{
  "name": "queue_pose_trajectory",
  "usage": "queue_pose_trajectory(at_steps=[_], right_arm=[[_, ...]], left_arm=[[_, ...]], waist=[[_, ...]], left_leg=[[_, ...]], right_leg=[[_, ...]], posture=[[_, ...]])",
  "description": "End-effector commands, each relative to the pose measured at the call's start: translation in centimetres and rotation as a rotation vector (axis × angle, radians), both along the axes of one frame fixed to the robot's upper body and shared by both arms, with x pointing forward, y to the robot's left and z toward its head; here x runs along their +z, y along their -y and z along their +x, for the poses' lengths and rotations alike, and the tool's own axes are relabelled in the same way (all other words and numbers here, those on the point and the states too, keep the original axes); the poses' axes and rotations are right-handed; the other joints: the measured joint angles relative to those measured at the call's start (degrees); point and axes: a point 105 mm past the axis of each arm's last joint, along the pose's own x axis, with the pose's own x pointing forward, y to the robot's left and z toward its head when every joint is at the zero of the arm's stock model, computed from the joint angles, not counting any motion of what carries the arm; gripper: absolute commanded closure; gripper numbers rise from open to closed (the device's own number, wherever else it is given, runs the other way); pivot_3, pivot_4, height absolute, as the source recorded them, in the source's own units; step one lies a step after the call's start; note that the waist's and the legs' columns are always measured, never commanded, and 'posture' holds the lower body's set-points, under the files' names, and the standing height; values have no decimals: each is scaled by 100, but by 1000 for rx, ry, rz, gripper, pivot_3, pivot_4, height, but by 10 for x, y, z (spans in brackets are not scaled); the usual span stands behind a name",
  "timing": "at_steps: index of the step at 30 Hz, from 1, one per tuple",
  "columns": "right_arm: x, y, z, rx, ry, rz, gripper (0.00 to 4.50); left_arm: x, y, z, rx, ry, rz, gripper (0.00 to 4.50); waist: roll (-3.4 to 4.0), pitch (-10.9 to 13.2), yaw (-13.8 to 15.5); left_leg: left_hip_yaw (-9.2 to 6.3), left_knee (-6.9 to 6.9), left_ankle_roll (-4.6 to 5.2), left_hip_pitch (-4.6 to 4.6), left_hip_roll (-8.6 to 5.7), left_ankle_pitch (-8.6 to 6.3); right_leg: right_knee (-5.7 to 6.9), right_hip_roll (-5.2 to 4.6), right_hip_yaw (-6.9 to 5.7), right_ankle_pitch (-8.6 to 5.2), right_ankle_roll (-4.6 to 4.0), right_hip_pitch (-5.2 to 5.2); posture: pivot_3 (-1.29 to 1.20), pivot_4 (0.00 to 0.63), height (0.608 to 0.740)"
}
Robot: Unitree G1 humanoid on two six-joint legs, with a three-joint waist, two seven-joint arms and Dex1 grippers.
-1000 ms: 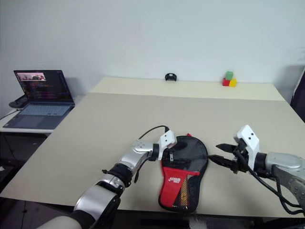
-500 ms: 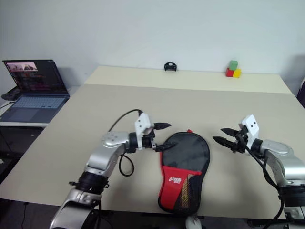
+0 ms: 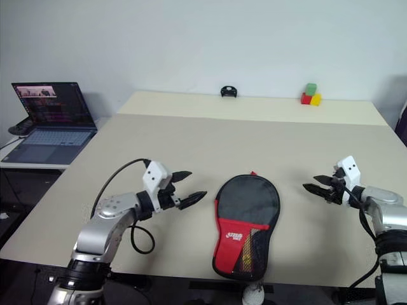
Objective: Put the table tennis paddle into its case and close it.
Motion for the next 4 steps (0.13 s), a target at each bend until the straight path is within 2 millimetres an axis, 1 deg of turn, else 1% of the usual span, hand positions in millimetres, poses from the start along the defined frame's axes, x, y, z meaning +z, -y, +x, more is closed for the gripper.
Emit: queue_pose_trajectory(at_steps=[1, 4], right_arm=[[16, 2, -1, 24, 56, -17, 1418], [15, 5, -2, 12, 45, -34, 1418]], left_arm=[[4, 5, 2, -8, 38, 19, 0], [2, 5, 6, 4, 33, 4, 0]], waist=[[0, 0, -11], [0, 0, -14]], left_leg=[[2, 0, 0, 0, 0, 0], [4, 0, 0, -2, 1, 0]], right_leg=[[0, 0, 2, 0, 0, 0], [-2, 0, 3, 0, 0, -1]], posture=[[0, 150, 740], [0, 150, 740]])
